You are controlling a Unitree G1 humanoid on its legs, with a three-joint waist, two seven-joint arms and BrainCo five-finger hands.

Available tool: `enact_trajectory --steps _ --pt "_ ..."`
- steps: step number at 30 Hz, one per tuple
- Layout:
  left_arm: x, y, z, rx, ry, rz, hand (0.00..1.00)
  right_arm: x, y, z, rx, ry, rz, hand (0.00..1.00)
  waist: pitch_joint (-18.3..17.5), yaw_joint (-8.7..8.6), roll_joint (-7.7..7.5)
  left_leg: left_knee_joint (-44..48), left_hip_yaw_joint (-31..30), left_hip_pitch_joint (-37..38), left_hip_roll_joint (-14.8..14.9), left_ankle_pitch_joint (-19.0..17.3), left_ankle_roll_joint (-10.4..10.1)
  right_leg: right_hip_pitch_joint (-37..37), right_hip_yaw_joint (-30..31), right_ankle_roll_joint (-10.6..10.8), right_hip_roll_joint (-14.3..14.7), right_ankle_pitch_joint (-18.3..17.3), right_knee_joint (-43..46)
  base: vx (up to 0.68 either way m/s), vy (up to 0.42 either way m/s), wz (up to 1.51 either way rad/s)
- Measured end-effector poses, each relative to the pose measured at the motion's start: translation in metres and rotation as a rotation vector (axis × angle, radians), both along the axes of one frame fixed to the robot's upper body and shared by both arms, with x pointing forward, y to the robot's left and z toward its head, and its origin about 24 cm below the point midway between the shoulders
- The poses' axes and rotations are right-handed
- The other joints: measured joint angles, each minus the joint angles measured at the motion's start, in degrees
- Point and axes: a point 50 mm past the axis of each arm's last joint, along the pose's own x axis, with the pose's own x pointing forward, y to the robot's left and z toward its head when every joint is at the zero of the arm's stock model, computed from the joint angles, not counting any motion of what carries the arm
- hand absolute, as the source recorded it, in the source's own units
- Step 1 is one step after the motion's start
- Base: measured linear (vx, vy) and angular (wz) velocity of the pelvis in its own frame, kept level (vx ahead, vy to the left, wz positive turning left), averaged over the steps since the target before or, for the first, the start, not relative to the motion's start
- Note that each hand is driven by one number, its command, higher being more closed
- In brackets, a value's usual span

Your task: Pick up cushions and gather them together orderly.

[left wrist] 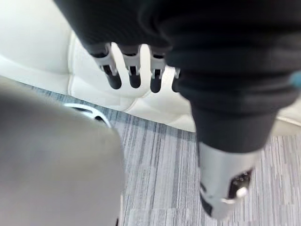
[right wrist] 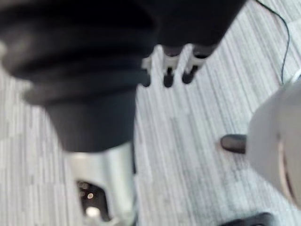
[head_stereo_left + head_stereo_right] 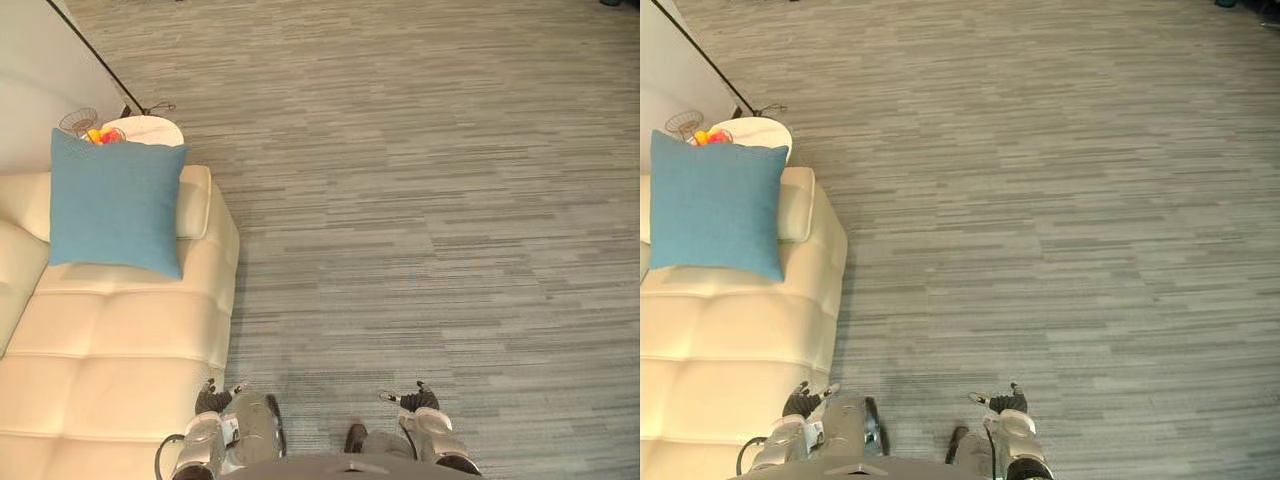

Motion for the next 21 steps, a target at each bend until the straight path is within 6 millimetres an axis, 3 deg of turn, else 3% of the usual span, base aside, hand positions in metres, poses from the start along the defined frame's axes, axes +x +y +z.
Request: enact_trajectory --steps 1,2,3,4,6,7,8,9,10,11,12,13,15,16,17,19,20,21 --pt "-0.001 -0.002 -0.001 -0.004 0.001 0.0 0.0 0.0 -0.002 0.0 -0.005 0.001 -0.006 0.0 -0.2 0.3 0.2 -8.9 -0.3 0.9 -1.6 3.9 -0.5 1.1 0.1 1.4 -0.4 -1.0 -0.8 0.43 0.233 -0.08" --pt "-0.002 -0.002 -0.001 -0.005 0.003 0.001 0.0 -0.001 -0.004 0.0 -0.014 0.007 -0.008 0.0 -0.5 1.12 -0.04 -11.7 -0.3 2.2 -2.7 11.4 1.2 2.3 1.5 2.9 -0.8 -1.9 -1.5 0.44 0.245 -0.11" --pt "-0.001 -0.002 -0.001 -0.003 0.0 -0.002 0.0 0.0 -0.001 0.0 -0.006 0.007 -0.005 0.0 -1.1 1.24 -0.91 -11.7 0.0 2.5 -4.1 10.5 3.1 3.1 2.0 3.1 -1.7 -2.1 -2.4 0.48 0.223 -0.09" --pt "-0.001 0.004 0.0 0.011 0.0 -0.001 0.0 -0.001 0.004 -0.001 0.006 0.011 -0.005 0.0 -1.9 1.08 -2.47 -9.0 0.0 1.5 -5.2 7.4 4.2 3.6 2.7 3.3 -2.8 -1.7 -3.3 0.51 0.217 0.05" --pt "0.0 0.007 0.001 0.018 -0.006 0.003 0.0 -0.003 0.003 -0.002 0.006 0.019 -0.008 0.0 -2.2 1.72 -3.4 -2.6 0.6 1.7 -5.4 1.6 5.4 3.7 6.0 4.3 -4.7 -2.1 2.1 0.58 0.289 -0.08" --pt "-0.002 0.007 -0.001 0.022 0.008 -0.012 0.0 -0.002 0.004 -0.002 0.007 0.018 -0.002 0.0 -2.5 1.75 -3.81 -1.7 1.6 4.2 -6.0 -1.3 5.7 -0.4 7.9 6.4 -6.3 -2.5 14.8 0.46 0.246 -0.15" --pt "-0.003 0.008 -0.001 0.028 0.016 -0.028 0.0 -0.002 0.005 -0.002 0.007 0.016 0.004 0.0 -2.6 1.39 -3.98 -1.8 1.5 5.4 -6.6 -2.1 6.0 -3.0 8.6 8.1 -7.2 -1.6 21.4 0.45 0.196 0.08" --pt "-0.005 0.009 -0.003 0.041 0.036 -0.059 0.0 -0.003 0.008 -0.003 0.005 0.022 0.025 0.0 -2.8 0.5 -4.35 -1.8 0.9 7.5 -7.5 -3.4 6.4 -7.5 9.9 11.0 -8.1 0.1 33.9 0.37 0.114 0.33" --pt "-0.005 0.01 -0.003 0.044 0.043 -0.066 0.0 -0.005 0.008 -0.004 0.008 0.027 0.029 0.0 -2.7 0.05 -4.43 -1.9 0.0 9.1 -8.2 -4.3 6.5 -9.8 10.0 11.1 -8.5 0.3 40.2 0.54 0.092 0.56" --pt "-0.008 0.009 -0.005 0.04 0.059 -0.063 0.0 -0.008 0.007 -0.005 0.006 0.035 0.032 0.0 -2.7 -0.24 -4.48 -2.6 -1.2 12.6 -9.0 -5.4 7.0 -13.2 8.9 9.2 -8.9 -0.5 48.0 0.43 0.03 0.47" --pt "-0.009 0.009 -0.005 0.04 0.063 -0.063 0.0 -0.009 0.007 -0.005 0.007 0.039 0.031 0.0 -2.7 -0.36 -4.48 -2.9 -1.6 13.8 -9.2 -5.6 7.0 -13.9 8.3 8.5 -8.9 -0.9 49.0 0.49 -0.001 0.54" --pt "-0.011 0.009 -0.006 0.039 0.07 -0.059 0.0 -0.01 0.006 -0.005 0.007 0.032 0.03 0.0 -2.7 -0.5 -4.47 -4.4 -2.7 16.8 -9.5 -6.0 6.9 -16.2 6.5 6.3 -8.7 -2.2 48.7 0.37 -0.056 0.5" --pt "-0.011 0.008 -0.006 0.038 0.07 -0.057 0.0 -0.009 0.006 -0.004 0.009 0.027 0.032 0.0 -2.6 -0.77 -4.21 -6.2 -4.7 19.3 -9.4 -6.2 6.8 -18.8 4.7 4.6 -8.1 -4.1 43.5 0.32 -0.081 0.49" --pt "-0.009 0.006 -0.006 0.032 0.066 -0.054 0.0 -0.008 0.005 -0.004 0.008 0.024 0.032 0.0 -2.1 -0.88 -3.49 -7.8 -5.9 21.2 -8.9 -6.2 6.7 -19.5 5.3 4.2 -6.4 -4.7 37.4 0.34 -0.164 0.67" --pt "-0.011 0.005 -0.006 0.031 0.071 -0.048 0.0 -0.008 0.005 -0.004 0.008 0.024 0.032 0.0 -2.4 -1.63 -3.01 -9.3 -8.3 22.7 -7.6 -6.5 4.9 -20.0 8.1 4.3 -3.3 -4.0 26.0 0.38 -0.231 0.89" --pt "-0.013 0.007 -0.007 0.037 0.077 -0.041 0.0 -0.009 0.006 -0.005 0.01 0.028 0.03 0.0 -2.9 -2.0 -3.66 -10.5 -11.2 23.6 -7.2 -7.3 2.9 -20.1 13.6 5.0 -1.0 -0.2 14.7 0.36 -0.266 0.85" --pt "-0.014 0.01 -0.007 0.04 0.08 -0.032 0.0 -0.016 0.004 -0.007 0.01 0.046 0.024 0.0 -3.1 -2.05 -4.53 -10.5 -13.2 24.0 -7.4 -8.4 1.0 -19.5 16.0 5.5 -0.6 6.4 10.6 0.34 -0.301 0.83" --pt "-0.02 0.005 -0.01 0.019 0.103 -0.01 0.0 -0.022 -0.006 -0.009 -0.006 0.068 0.004 0.0 -3.9 -1.73 -2.18 -10.2 -16.4 24.1 -5.5 -8.9 0.2 -18.2 14.1 4.4 0.4 5.9 11.5 0.34 -0.294 0.77"
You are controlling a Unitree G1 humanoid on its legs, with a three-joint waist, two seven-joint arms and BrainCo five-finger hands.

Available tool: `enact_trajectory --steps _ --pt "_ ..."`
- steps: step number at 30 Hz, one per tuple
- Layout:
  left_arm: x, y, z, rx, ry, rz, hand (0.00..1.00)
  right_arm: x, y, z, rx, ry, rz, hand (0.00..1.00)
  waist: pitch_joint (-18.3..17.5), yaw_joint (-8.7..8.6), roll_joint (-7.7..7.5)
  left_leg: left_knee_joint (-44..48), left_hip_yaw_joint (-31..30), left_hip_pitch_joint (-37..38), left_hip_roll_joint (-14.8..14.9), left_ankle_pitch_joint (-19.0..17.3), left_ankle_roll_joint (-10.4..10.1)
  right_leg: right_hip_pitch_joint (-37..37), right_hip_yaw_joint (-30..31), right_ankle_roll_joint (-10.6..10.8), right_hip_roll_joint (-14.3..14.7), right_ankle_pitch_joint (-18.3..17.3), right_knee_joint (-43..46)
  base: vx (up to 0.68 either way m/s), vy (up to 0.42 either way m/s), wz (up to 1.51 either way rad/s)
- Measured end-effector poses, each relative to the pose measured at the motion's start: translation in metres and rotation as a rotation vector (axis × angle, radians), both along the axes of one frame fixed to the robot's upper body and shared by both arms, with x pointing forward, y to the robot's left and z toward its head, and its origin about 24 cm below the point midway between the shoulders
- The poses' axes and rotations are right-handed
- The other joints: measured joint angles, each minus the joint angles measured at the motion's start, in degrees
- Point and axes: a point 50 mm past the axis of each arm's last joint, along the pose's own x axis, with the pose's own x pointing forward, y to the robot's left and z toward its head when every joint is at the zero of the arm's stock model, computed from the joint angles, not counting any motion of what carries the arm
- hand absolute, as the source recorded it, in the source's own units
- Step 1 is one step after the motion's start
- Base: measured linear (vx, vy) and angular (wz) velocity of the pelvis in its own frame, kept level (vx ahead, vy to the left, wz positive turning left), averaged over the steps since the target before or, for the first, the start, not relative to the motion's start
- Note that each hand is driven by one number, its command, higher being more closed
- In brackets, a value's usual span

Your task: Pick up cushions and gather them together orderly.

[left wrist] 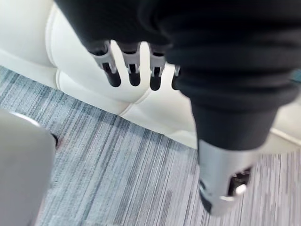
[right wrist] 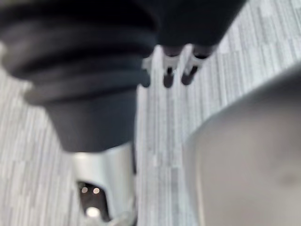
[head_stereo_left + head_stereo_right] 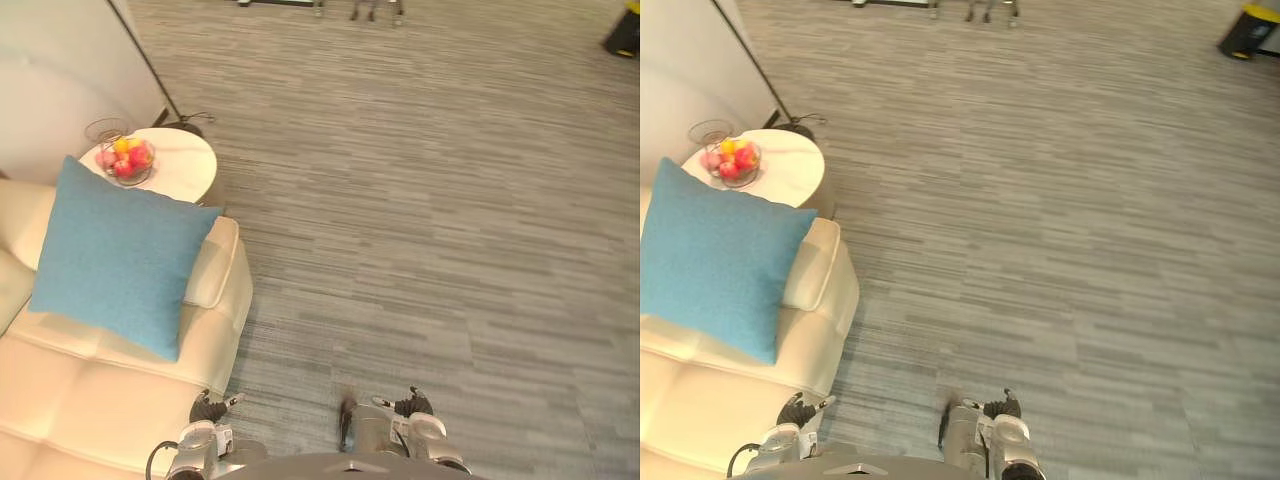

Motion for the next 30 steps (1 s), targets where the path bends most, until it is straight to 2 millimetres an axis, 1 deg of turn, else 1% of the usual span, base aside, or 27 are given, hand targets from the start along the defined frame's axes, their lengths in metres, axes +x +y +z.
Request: enact_trajectory --steps 2,3,4,5,6,7,8,9,10,11,12,13,14,15,18,19,20,21,22,23,24,25,26,27,28,29,30 --pt "-0.005 -0.006 -0.002 -0.019 0.01 0.026 0.0 0.0 -0.006 0.0 -0.007 0.007 -0.016 0.0 -0.5 0.15 1.04 0.7 -1.4 -0.2 0.7 0.7 -0.9 -0.1 -2.3 -1.0 0.0 -2.9 2.3 0.33 -0.26 0.66" --pt "-0.006 -0.006 -0.002 -0.025 0.01 0.046 0.0 -0.001 -0.008 0.0 -0.013 0.008 -0.018 0.0 -0.4 -0.3 1.32 4.9 -2.0 -2.4 1.8 0.9 -1.4 0.9 -5.1 -1.8 -0.7 -4.4 3.1 0.31 -0.245 1.01" --pt "-0.003 -0.006 -0.001 -0.029 0.001 0.053 0.0 -0.002 -0.009 0.0 -0.016 0.009 -0.018 0.0 -0.3 -0.53 1.79 13.0 -1.3 -6.5 3.1 1.7 -2.7 2.9 -7.7 -2.4 -1.1 -5.1 2.3 0.28 -0.229 1.12" --pt "-0.001 -0.006 -0.001 -0.029 -0.006 0.06 0.0 -0.001 -0.009 0.0 -0.015 0.006 -0.019 0.0 -0.2 -0.19 1.92 19.8 1.1 -9.8 4.9 2.4 -3.5 4.9 -9.6 -2.9 -1.2 -5.4 1.2 0.21 -0.165 0.95" --pt "0.0 -0.004 0.0 -0.026 -0.011 0.063 0.0 -0.002 -0.008 0.0 -0.009 0.009 -0.023 0.0 -0.2 0.1 1.87 24.2 4.0 -11.9 6.6 2.4 -3.3 6.8 -11.2 -3.2 -1.3 -5.6 0.0 0.28 -0.19 0.98" --pt "0.002 -0.001 0.002 -0.016 -0.023 0.062 0.0 -0.004 -0.006 -0.001 0.001 0.011 -0.033 0.0 0.0 0.53 1.36 27.3 9.6 -14.3 8.8 2.5 -2.1 10.7 -14.3 -3.3 -2.0 -5.7 -2.5 0.24 -0.119 1.19" --pt "0.005 -0.002 0.003 -0.01 -0.037 0.044 0.0 -0.004 -0.007 -0.001 0.0 0.009 -0.036 0.0 0.1 0.53 1.02 25.3 14.3 -15.4 9.1 3.0 -1.2 13.4 -17.4 -3.2 -3.2 -5.7 -4.8 0.22 -0.078 1.23" --pt "0.006 -0.002 0.004 -0.01 -0.041 0.036 0.0 -0.005 -0.008 -0.001 -0.003 0.011 -0.038 0.0 0.0 0.62 1.08 22.7 16.8 -16.2 9.0 3.3 -0.7 14.4 -18.8 -2.9 -3.7 -5.5 -5.8 0.16 0.01 1.08" --pt "0.007 -0.004 0.004 -0.011 -0.044 0.028 0.0 -0.008 -0.009 -0.002 -0.005 0.019 -0.041 0.0 -0.1 0.95 1.29 17.9 20.0 -17.0 8.7 4.3 0.0 15.4 -20.5 -2.5 -4.2 -5.3 -6.9 0.16 0.068 0.82" --pt "0.007 -0.005 0.004 -0.013 -0.042 0.023 0.0 -0.007 -0.01 -0.001 -0.006 0.015 -0.043 0.0 -0.3 1.41 1.69 11.5 22.2 -17.7 8.5 8.8 0.2 15.9 -21.8 -1.7 -4.3 -5.3 -7.4 0.21 0.118 0.96" --pt "0.007 -0.005 0.003 -0.015 -0.037 0.019 0.0 -0.003 -0.009 -0.001 0.007 0.005 -0.058 0.0 -0.7 1.61 1.68 6.8 23.1 -17.8 7.0 11.7 1.4 16.3 -23.0 -0.3 -4.7 -5.6 -7.4 0.18 0.113 0.91" --pt "0.008 -0.001 0.004 -0.003 -0.036 0.018 0.0 -0.003 -0.005 -0.001 0.021 0.003 -0.062 0.0 -0.6 1.54 0.41 4.5 23.0 -17.4 5.4 13.0 1.6 16.5 -23.0 0.1 -5.5 -5.1 -8.6 0.18 0.115 0.93" --pt "0.007 0.005 0.004 0.008 -0.036 0.023 0.0 -0.005 0.001 -0.003 0.039 0.009 -0.07 0.0 -0.4 1.71 -0.94 1.5 23.2 -16.7 3.5 14.0 2.0 17.5 -23.3 0.9 -5.9 -4.5 -11.1 0.15 0.095 0.74" --pt "0.009 0.007 0.005 0.01 -0.045 0.029 0.0 -0.001 0.004 -0.002 0.048 0.0 -0.067 0.0 -0.2 2.52 -1.58 0.1 23.2 -16.6 2.2 14.9 2.3 18.8 -24.0 1.0 -6.0 -3.0 -14.1 0.14 0.092 0.53" --pt "0.005 0.008 0.004 0.006 -0.033 0.04 0.0 0.006 0.005 0.0 0.048 -0.015 -0.058 0.0 -0.2 3.14 -1.66 -0.7 22.9 -14.5 0.3 14.8 2.5 22.3 -23.6 1.6 -6.5 -1.8 -17.1 0.11 0.075 0.21" --pt "0.0 0.01 0.001 0.001 -0.013 0.055 0.0 0.005 0.005 -0.001 0.05 -0.006 -0.056 0.0 -0.3 3.16 -1.92 -3.0 22.6 -12.6 -1.2 14.0 3.3 23.1 -23.5 1.6 -7.8 -2.1 -15.4 0.05 0.103 0.13" --pt "-0.002 0.009 0.0 -0.003 -0.007 0.056 0.0 0.003 0.006 -0.003 0.054 0.005 -0.055 0.0 -0.4 3.12 -1.81 -4.0 22.5 -11.9 -1.8 13.1 3.5 22.7 -23.4 1.8 -8.4 -2.6 -13.5 0.03 0.115 0.26" --pt "-0.004 0.007 -0.001 -0.014 0.005 0.05 0.0 0.0 0.003 -0.004 0.05 0.025 -0.054 0.0 -0.6 2.59 -1.14 -5.7 21.3 -10.3 -2.4 12.8 3.6 21.2 -23.2 1.8 -9.7 -3.5 -6.8 0.0 0.067 0.37" --pt "-0.006 0.004 -0.003 -0.021 0.016 0.033 0.0 -0.002 -0.001 -0.004 0.04 0.029 -0.056 0.0 -0.9 2.12 -0.8 -6.4 20.3 -9.6 -2.9 12.8 3.6 18.5 -22.6 1.8 -11.4 -3.4 0.5 0.04 0.083 0.71" --pt "-0.006 0.004 -0.003 -0.016 0.021 0.009 0.0 -0.011 -0.002 -0.006 0.037 0.045 -0.059 0.0 -0.8 1.54 -1.13 -6.7 18.5 -8.3 -4.0 12.9 3.7 13.6 -19.9 1.5 -14.7 -1.6 14.1 0.05 0.068 0.7" --pt "-0.005 0.006 -0.002 -0.012 0.02 0.006 0.0 -0.01 -0.003 -0.005 0.033 0.035 -0.056 0.0 -0.8 1.34 -1.33 -6.7 17.7 -7.7 -4.5 12.7 4.0 11.6 -18.3 1.4 -15.6 -0.4 18.5 0.09 0.055 0.98" --pt "-0.005 0.014 -0.001 0.015 0.021 -0.013 0.0 -0.012 -0.001 -0.006 0.027 0.048 -0.025 0.0 -0.6 0.66 -2.33 -6.6 14.8 -6.7 -5.4 12.5 4.4 8.0 -14.3 1.1 -15.8 -0.2 26.7 0.16 -0.021 1.05" --pt "-0.004 0.019 0.0 0.028 0.019 -0.015 0.0 -0.016 0.003 -0.009 0.037 0.062 -0.026 0.0 -0.6 0.32 -3.48 -6.6 12.2 -6.3 -5.3 12.5 4.5 6.0 -11.9 1.1 -13.8 -2.2 30.0 0.2 -0.074 1.16" --pt "-0.001 0.019 0.001 0.03 0.009 -0.015 0.0 -0.018 0.004 -0.009 0.044 0.058 -0.031 0.0 -0.7 0.19 -3.78 -6.6 10.5 -6.1 -5.2 12.5 4.5 5.1 -11.0 1.1 -12.1 -3.7 30.5 0.19 -0.098 1.05" --pt "0.0 0.018 0.001 0.027 0.007 -0.016 0.0 -0.018 0.005 -0.009 0.047 0.052 -0.03 0.0 -0.6 -0.07 -3.87 -6.7 8.5 -5.7 -5.0 12.8 4.9 4.2 -10.5 0.4 -10.3 -5.9 29.5 0.13 -0.122 1.02" --pt "0.0 0.014 0.001 0.017 0.005 -0.016 0.0 -0.019 0.005 -0.009 0.051 0.052 -0.027 0.0 -0.6 -0.21 -3.72 -6.8 6.4 -5.2 -4.7 12.7 4.9 3.5 -10.0 0.1 -8.2 -8.0 25.4 0.13 -0.14 1.06" --pt "0.002 0.013 0.001 0.015 0.001 -0.019 0.0 -0.019 0.006 -0.009 0.057 0.05 -0.027 0.0 -0.5 -0.19 -3.57 -6.9 4.5 -5.0 -4.4 12.5 4.5 3.2 -8.8 0.0 -6.4 -9.1 20.2 0.16 -0.196 0.96"
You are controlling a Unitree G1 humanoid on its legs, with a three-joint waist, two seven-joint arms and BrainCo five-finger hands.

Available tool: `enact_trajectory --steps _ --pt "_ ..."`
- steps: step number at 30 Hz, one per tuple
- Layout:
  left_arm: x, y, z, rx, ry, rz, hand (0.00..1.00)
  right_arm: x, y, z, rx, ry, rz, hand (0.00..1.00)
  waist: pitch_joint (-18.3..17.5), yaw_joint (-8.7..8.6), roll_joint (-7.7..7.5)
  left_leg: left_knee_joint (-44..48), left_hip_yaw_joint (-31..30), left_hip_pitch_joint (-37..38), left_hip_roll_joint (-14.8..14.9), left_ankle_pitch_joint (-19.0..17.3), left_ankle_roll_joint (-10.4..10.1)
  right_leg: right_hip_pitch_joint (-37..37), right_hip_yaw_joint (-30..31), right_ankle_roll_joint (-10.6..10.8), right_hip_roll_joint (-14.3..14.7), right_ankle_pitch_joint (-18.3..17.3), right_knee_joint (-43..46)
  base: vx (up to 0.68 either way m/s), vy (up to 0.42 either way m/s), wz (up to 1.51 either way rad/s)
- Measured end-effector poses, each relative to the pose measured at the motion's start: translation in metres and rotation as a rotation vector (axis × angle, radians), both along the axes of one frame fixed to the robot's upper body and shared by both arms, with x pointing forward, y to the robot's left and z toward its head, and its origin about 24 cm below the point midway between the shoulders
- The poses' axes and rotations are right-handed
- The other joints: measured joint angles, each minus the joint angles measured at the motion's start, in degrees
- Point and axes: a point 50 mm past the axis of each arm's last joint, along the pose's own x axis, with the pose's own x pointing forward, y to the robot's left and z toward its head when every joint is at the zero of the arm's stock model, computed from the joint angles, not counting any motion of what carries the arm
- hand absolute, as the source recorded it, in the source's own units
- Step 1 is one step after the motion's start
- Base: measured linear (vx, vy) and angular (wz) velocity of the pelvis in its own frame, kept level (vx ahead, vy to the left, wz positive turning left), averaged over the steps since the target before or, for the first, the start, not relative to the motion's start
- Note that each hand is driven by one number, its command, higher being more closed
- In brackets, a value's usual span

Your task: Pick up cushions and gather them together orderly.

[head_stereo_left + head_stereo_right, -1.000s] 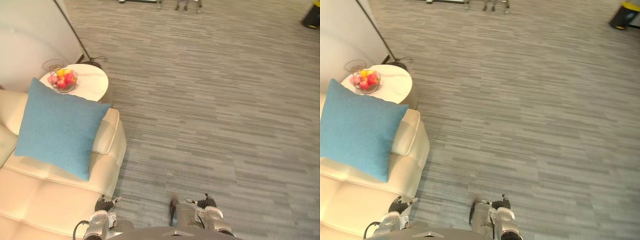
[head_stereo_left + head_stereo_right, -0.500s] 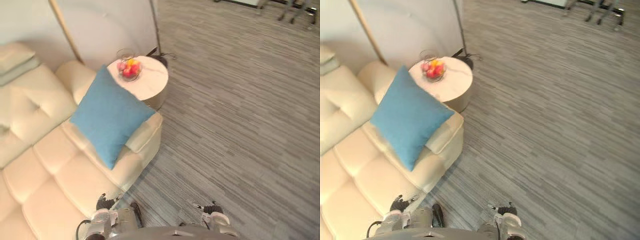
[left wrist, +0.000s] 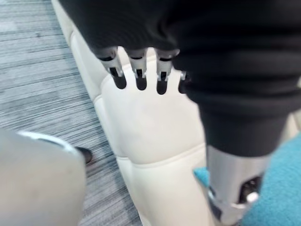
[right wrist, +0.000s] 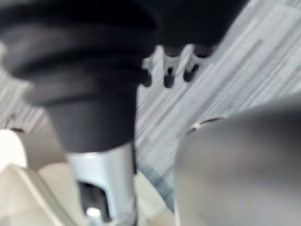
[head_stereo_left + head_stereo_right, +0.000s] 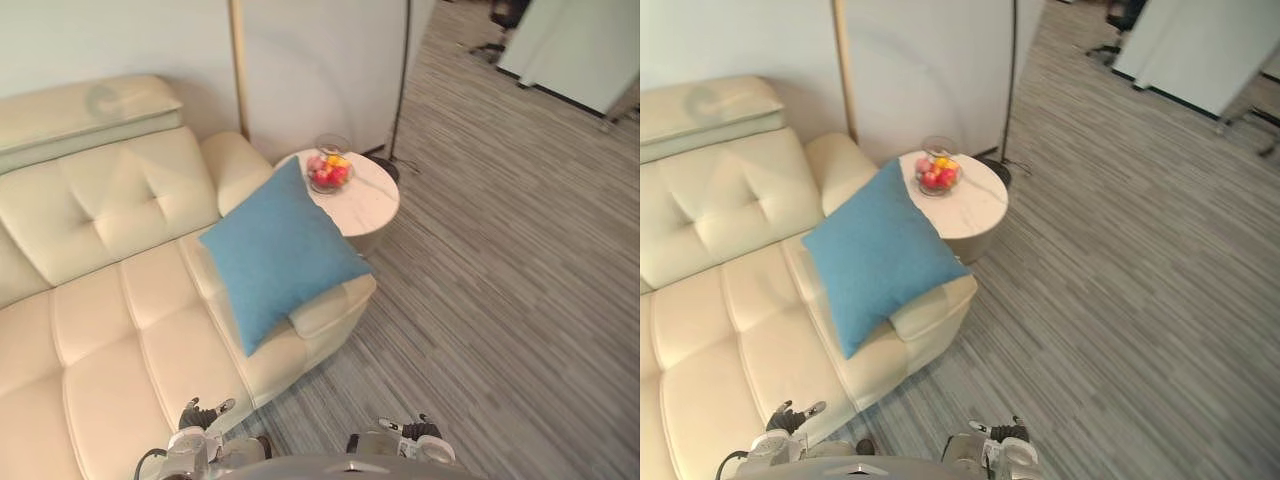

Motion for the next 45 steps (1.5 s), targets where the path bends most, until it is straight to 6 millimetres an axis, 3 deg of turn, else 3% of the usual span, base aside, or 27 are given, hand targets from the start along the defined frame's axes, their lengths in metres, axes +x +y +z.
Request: enact_trajectory --steps 2,3,4,5,8,10,14,16,18,21,28,33,36,39,43,44,45 --pt "0.003 -0.003 0.0 -0.003 -0.006 -0.008 0.0 0.002 0.0 0.001 0.002 -0.009 0.003 0.0 0.1 -0.23 0.49 0.1 -3.8 0.0 0.8 -0.6 -1.0 0.0 4.4 -0.4 3.6 0.0 -12.1 0.15 -0.201 0.96" --pt "0.003 -0.002 0.001 0.001 -0.005 -0.013 0.0 0.001 0.0 0.0 0.004 -0.006 0.001 0.0 0.1 -0.37 0.47 0.3 -5.3 -0.4 0.9 -1.1 -2.0 1.0 7.2 -0.3 4.8 1.7 -19.0 0.16 -0.243 1.03" --pt "0.003 0.0 0.001 0.01 -0.005 -0.019 0.0 -0.003 0.002 -0.001 0.008 0.003 -0.001 0.0 -0.1 -0.49 -0.28 0.6 -6.1 -0.5 0.1 -1.7 -3.1 2.2 8.8 -0.9 4.7 3.8 -24.6 0.23 -0.338 0.99" --pt "0.004 0.001 0.001 0.011 -0.009 -0.013 0.0 -0.005 0.003 -0.001 0.017 0.006 -0.012 0.0 -0.4 -0.27 -1.69 1.4 -7.1 -0.1 -0.8 -2.2 -3.9 3.0 8.6 -1.2 3.5 9.0 -25.5 0.28 -0.335 0.74" --pt "-0.005 -0.014 -0.003 -0.039 0.008 0.032 0.0 0.004 -0.008 0.003 -0.014 -0.015 0.005 0.0 -1.0 0.1 3.13 0.9 -6.3 0.2 3.4 -2.5 -5.9 4.3 5.2 -2.0 6.1 8.4 -27.1 0.27 -0.213 0.3" --pt "-0.007 -0.017 -0.004 -0.055 0.01 0.059 0.0 0.008 -0.007 0.004 -0.02 -0.023 0.02 0.0 -1.3 0.02 4.12 -1.8 -5.4 1.5 5.4 -1.7 -7.0 6.3 3.8 -2.7 8.1 8.8 -29.7 0.27 -0.163 0.16" --pt "-0.009 -0.012 -0.004 -0.054 0.011 0.088 0.0 0.024 -0.011 0.015 -0.053 -0.094 0.023 0.0 -1.7 0.07 3.4 -5.5 -5.2 4.8 6.9 -1.2 -7.7 10.1 2.9 -3.2 9.7 9.2 -33.8 0.19 -0.056 0.04" --pt "-0.006 -0.01 -0.003 -0.058 -0.004 0.111 0.0 0.055 -0.022 0.048 -0.163 -0.281 0.044 0.0 -2.0 -0.37 2.78 -6.4 -5.1 4.1 6.4 -1.0 -7.5 10.1 3.2 -3.0 9.5 11.0 -36.5 0.08 0.093 -0.09" --pt "-0.004 -0.008 -0.001 -0.051 -0.016 0.106 0.0 0.067 -0.028 0.065 -0.216 -0.367 0.07 0.0 -2.3 -0.46 2.31 -6.5 -5.1 4.0 6.0 -0.9 -7.4 10.2 3.5 -2.7 9.2 11.9 -38.0 0.05 0.078 -0.05" --pt "0.001 0.005 0.004 -0.007 -0.047 0.087 0.0 0.092 -0.045 0.108 -0.372 -0.543 0.132 0.0 -3.1 -0.45 0.83 -6.3 -5.2 3.9 4.5 -0.4 -6.6 12.2 4.2 -1.9 8.2 14.2 -42.4 0.03 0.097 0.01" --pt "0.02 0.025 0.016 0.047 -0.121 0.087 0.0 0.121 -0.04 0.134 -0.408 -0.667 0.205 0.0 -3.1 -0.39 -0.02 -6.3 -5.5 1.0 3.0 0.0 -6.0 11.0 4.2 -1.4 7.0 16.6 -45.2 -0.05 0.044 0.03" --pt "0.065 0.021 0.035 0.045 -0.235 0.053 0.0 0.166 -0.017 0.174 -0.412 -0.831 0.306 0.0 0.3 -0.24 -1.41 -6.3 -6.8 -4.6 2.6 2.6 -6.1 5.8 3.7 -1.8 6.8 19.3 -45.4 -0.14 -0.018 0.1" --pt "0.115 0.006 0.064 0.02 -0.398 0.001 0.0 0.199 -0.002 0.214 -0.439 -0.965 0.378 0.0 5.2 -0.26 -1.73 -3.9 -8.3 -10.8 2.5 3.4 -6.6 1.9 3.0 -2.4 6.8 21.2 -45.4 -0.22 -0.037 0.19" --pt "0.152 -0.004 0.092 0.013 -0.511 -0.018 0.0 0.222 0.012 0.249 -0.442 -1.076 0.402 0.0 8.7 -0.23 -1.76 -1.3 -8.6 -16.4 2.7 4.3 -7.1 -2.5 2.7 -2.9 6.8 23.1 -45.4 -0.2 -0.05 0.1" --pt "0.191 -0.017 0.127 0.003 -0.631 -0.054 0.0 0.244 0.022 0.279 -0.441 -1.134 0.403 0.0 12.5 -0.23 -1.72 1.4 -8.8 -21.5 2.8 4.9 -7.3 -6.5 2.7 -3.2 7.0 24.8 -45.0 -0.15 -0.051 0.01" --pt "0.207 -0.023 0.145 0.01 -0.68 -0.089 0.0 0.25 0.027 0.293 -0.447 -1.168 0.397 1.0 14.3 -0.35 -1.67 2.2 -8.8 -22.9 2.8 5.1 -7.4 -7.6 2.7 -3.3 7.0 25.2 -44.8 -0.12 -0.025 -0.01" --pt "0.22 -0.028 0.161 0.019 -0.723 -0.117 0.0 0.254 0.032 0.302 -0.452 -1.19 0.397 1.0 15.4 -0.44 -1.7 2.8 -8.8 -24.2 2.8 5.1 -7.4 -8.7 2.8 -3.4 7.0 25.6 -44.6 -0.14 -0.027 0.0"
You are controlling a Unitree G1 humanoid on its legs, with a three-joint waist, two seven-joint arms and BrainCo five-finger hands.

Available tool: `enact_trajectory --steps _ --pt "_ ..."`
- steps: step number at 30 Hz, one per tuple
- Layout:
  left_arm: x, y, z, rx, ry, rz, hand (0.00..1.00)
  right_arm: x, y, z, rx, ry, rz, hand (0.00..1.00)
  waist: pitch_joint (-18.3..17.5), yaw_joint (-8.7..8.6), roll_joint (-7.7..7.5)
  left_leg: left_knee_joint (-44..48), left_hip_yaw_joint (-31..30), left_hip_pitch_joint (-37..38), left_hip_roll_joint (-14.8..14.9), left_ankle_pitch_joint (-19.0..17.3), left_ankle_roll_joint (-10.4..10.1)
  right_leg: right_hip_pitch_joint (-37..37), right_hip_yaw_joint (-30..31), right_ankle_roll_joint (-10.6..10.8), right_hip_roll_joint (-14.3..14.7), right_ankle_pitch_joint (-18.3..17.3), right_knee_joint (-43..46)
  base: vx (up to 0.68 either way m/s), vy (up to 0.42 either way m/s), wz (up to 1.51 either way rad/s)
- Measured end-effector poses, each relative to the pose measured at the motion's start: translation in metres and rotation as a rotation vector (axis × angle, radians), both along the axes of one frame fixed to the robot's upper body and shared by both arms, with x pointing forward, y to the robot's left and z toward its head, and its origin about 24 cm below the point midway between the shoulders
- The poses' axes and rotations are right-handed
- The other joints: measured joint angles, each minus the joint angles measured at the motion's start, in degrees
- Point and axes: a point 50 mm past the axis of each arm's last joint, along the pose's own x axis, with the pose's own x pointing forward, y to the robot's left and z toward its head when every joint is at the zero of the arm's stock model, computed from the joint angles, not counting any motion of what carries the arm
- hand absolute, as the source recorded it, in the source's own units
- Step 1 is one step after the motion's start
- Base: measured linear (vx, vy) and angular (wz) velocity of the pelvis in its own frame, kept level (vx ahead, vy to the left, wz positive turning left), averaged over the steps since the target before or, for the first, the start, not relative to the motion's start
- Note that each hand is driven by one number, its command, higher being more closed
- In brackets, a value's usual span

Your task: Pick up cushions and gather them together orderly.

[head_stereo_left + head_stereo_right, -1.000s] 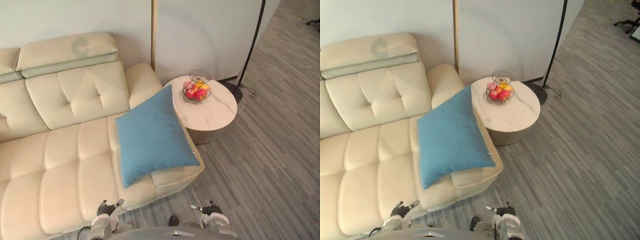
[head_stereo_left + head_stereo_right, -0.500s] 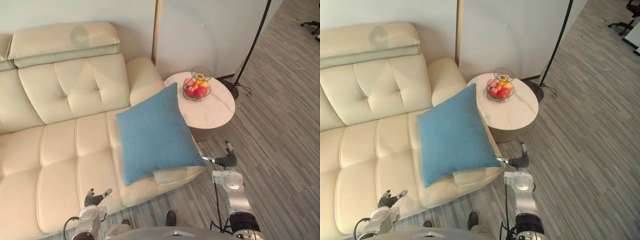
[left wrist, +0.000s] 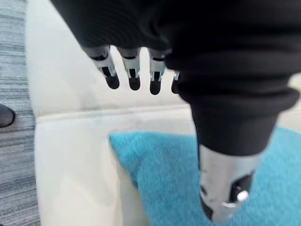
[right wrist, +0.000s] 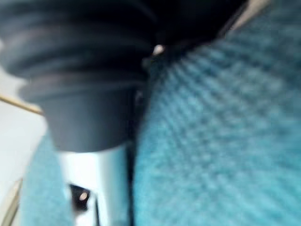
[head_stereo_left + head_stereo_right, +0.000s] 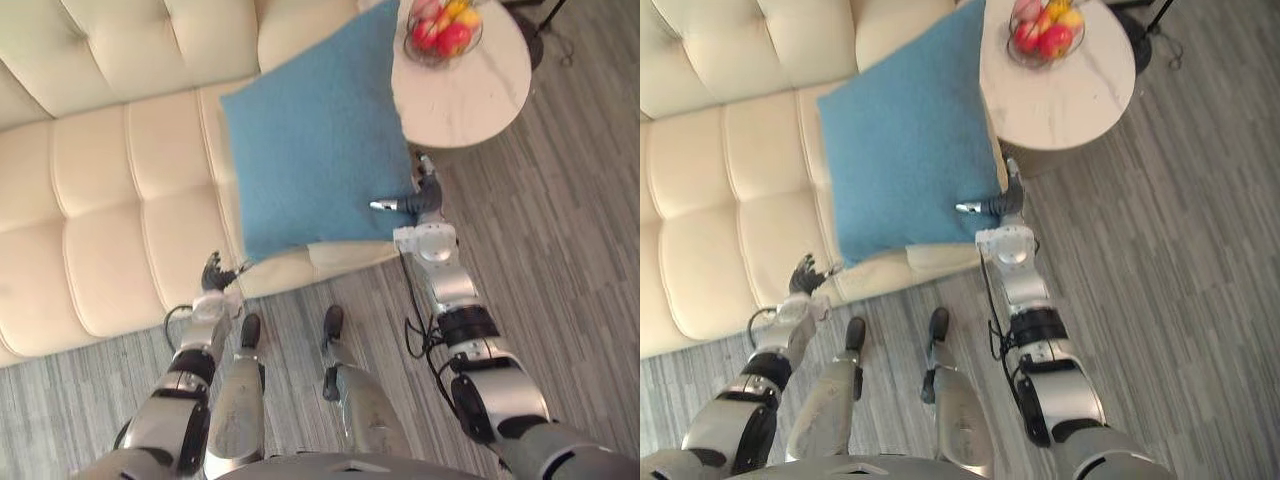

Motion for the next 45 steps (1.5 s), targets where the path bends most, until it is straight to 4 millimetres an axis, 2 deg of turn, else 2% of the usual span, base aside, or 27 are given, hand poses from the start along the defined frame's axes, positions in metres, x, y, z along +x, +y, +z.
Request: enact_trajectory --steps 1,2,3,6,12,16,18,20,22,26,31,32,33,35,37,39,41,42,45 --pt "0.006 -0.002 0.007 0.004 -0.018 -0.009 0.0 0.002 0.003 0.003 0.001 -0.005 0.006 1.0 0.3 -0.04 0.03 0.3 0.0 -0.8 0.0 0.0 0.0 -0.6 0.0 0.0 0.0 0.2 0.0 -0.13 -0.016 0.0" --pt "0.021 -0.008 0.029 0.019 -0.075 -0.035 0.0 0.006 0.01 0.014 0.005 -0.023 0.024 1.0 0.9 -0.07 -0.02 0.5 0.0 -2.7 0.2 0.4 -0.2 -2.6 0.0 -0.1 0.0 0.6 0.2 -0.11 -0.023 -0.01" --pt "0.03 -0.011 0.044 0.03 -0.112 -0.049 1.0 0.008 0.015 0.02 -0.001 -0.036 0.037 1.0 1.2 -0.07 -0.07 0.5 0.1 -3.8 0.3 0.7 -0.2 -3.9 0.2 -0.1 0.0 0.8 0.6 -0.1 -0.024 -0.03" --pt "0.048 -0.012 0.077 0.057 -0.185 -0.043 1.0 0.01 0.03 0.041 -0.027 -0.097 0.086 1.0 1.7 -0.48 -0.06 1.7 0.3 -7.4 0.8 1.0 -0.5 -7.7 0.2 -0.3 0.2 0.9 1.9 -0.07 -0.023 -0.05" --pt "0.059 0.0 0.112 0.104 -0.269 -0.031 1.0 0.001 0.04 0.066 0.037 -0.212 0.132 1.0 2.3 -0.47 -0.06 5.2 1.9 -12.1 2.4 -0.1 -0.9 -11.6 0.2 -0.5 1.0 0.9 3.7 -0.02 -0.019 -0.06" --pt "0.06 -0.003 0.126 0.091 -0.326 -0.042 1.0 -0.008 0.041 0.07 0.071 -0.254 0.149 1.0 2.3 -0.24 -0.05 6.7 4.6 -12.7 3.9 -1.1 -0.5 -11.6 0.1 -1.0 1.1 0.5 4.4 0.0 -0.001 0.02" --pt "0.06 -0.006 0.134 0.069 -0.366 -0.047 1.0 -0.012 0.041 0.067 0.091 -0.263 0.155 1.0 2.3 0.08 -0.05 7.4 6.8 -12.6 5.0 -0.7 -0.7 -11.6 0.0 -1.1 1.0 0.0 5.3 0.0 -0.01 0.06" --pt "0.057 -0.008 0.145 0.05 -0.426 -0.052 1.0 -0.021 0.039 0.062 0.122 -0.278 0.157 1.0 2.3 0.5 -0.05 7.4 7.0 -12.0 4.7 -0.6 -0.6 -11.3 0.2 -1.0 0.8 -0.3 5.6 0.01 -0.002 0.02" --pt "0.051 -0.008 0.147 0.043 -0.462 -0.055 1.0 -0.028 0.039 0.054 0.161 -0.271 0.156 1.0 2.3 0.59 -0.04 7.1 7.3 -10.7 4.5 -0.5 -0.6 -10.4 0.2 -1.0 0.6 -0.9 6.0 0.04 -0.004 0.02" --pt "0.026 -0.012 0.133 -0.002 -0.51 -0.06 1.0 -0.051 0.033 0.018 0.211 -0.208 0.135 1.0 2.2 0.4 0.02 4.4 8.1 -4.4 3.9 -0.5 -0.6 -6.1 0.0 -0.7 -0.2 -3.9 8.3 0.08 -0.025 0.07" --pt "-0.014 -0.026 0.113 -0.079 -0.547 -0.073 1.0 -0.082 0.019 -0.005 0.256 -0.182 0.086 1.0 1.6 -0.1 0.42 1.1 7.5 2.8 2.9 0.0 -0.8 -1.1 -1.7 -0.6 -1.3 -7.6 11.2 0.08 -0.019 0.17" --pt "-0.03 -0.031 0.099 -0.086 -0.519 -0.079 1.0 -0.094 0.014 -0.019 0.263 -0.145 0.064 1.0 -1.2 -0.65 0.76 -1.1 6.7 4.3 2.4 0.3 -0.9 -0.6 -2.6 -0.4 -2.0 -9.4 12.5 0.08 -0.012 0.4" --pt "-0.036 -0.034 0.094 -0.087 -0.51 -0.084 1.0 -0.099 0.012 -0.023 0.264 -0.134 0.054 1.0 -2.3 -0.76 0.85 -2.1 6.5 5.1 2.2 0.5 -0.9 -0.3 -3.0 -0.4 -2.2 -10.1 13.1 0.17 -0.011 0.41" --pt "-0.063 -0.036 0.076 -0.095 -0.472 -0.08 1.0 -0.118 0.01 -0.039 0.271 -0.085 0.052 1.0 -5.8 -0.58 2.27 -4.6 6.1 8.9 1.8 1.0 -1.1 2.1 -3.6 -0.1 -2.8 -12.0 14.3 0.2 -0.005 0.21" --pt "-0.083 -0.035 0.066 -0.125 -0.449 -0.064 1.0 -0.131 0.012 -0.049 0.259 -0.052 0.057 1.0 -9.1 -0.49 4.5 -6.2 5.9 11.6 1.8 1.2 -1.2 4.6 -4.3 0.0 -2.8 -12.6 13.5 0.14 0.002 0.1" --pt "-0.096 -0.034 0.064 -0.144 -0.447 -0.055 1.0 -0.141 0.012 -0.054 0.27 -0.033 0.065 1.0 -10.9 -0.33 5.91 -7.3 5.6 13.9 2.0 1.2 -1.2 6.7 -4.8 0.0 -2.8 -12.9 13.1 0.1 -0.002 0.1" --pt "-0.109 -0.031 0.064 -0.148 -0.45 -0.047 1.0 -0.151 0.015 -0.057 0.281 -0.022 0.07 1.0 -13.3 -0.16 6.45 -7.9 5.5 14.9 2.1 1.4 -1.2 7.8 -5.0 0.1 -2.7 -13.1 12.8 0.06 -0.005 0.06" --pt "-0.111 -0.031 0.064 -0.149 -0.452 -0.047 1.0 -0.153 0.015 -0.057 0.282 -0.026 0.074 1.0 -13.4 -0.17 6.5 -8.0 5.4 15.5 2.1 1.3 -1.2 8.6 -5.2 0.1 -2.7 -13.1 12.5 0.02 0.0 0.12" --pt "-0.127 -0.027 0.054 -0.152 -0.417 -0.04 1.0 -0.169 0.018 -0.06 0.264 -0.013 0.083 1.0 -16.7 -0.37 6.2 -8.8 5.1 17.4 2.3 1.3 -1.0 11.0 -5.9 0.2 -2.5 -13.1 11.1 0.0 0.007 0.09"
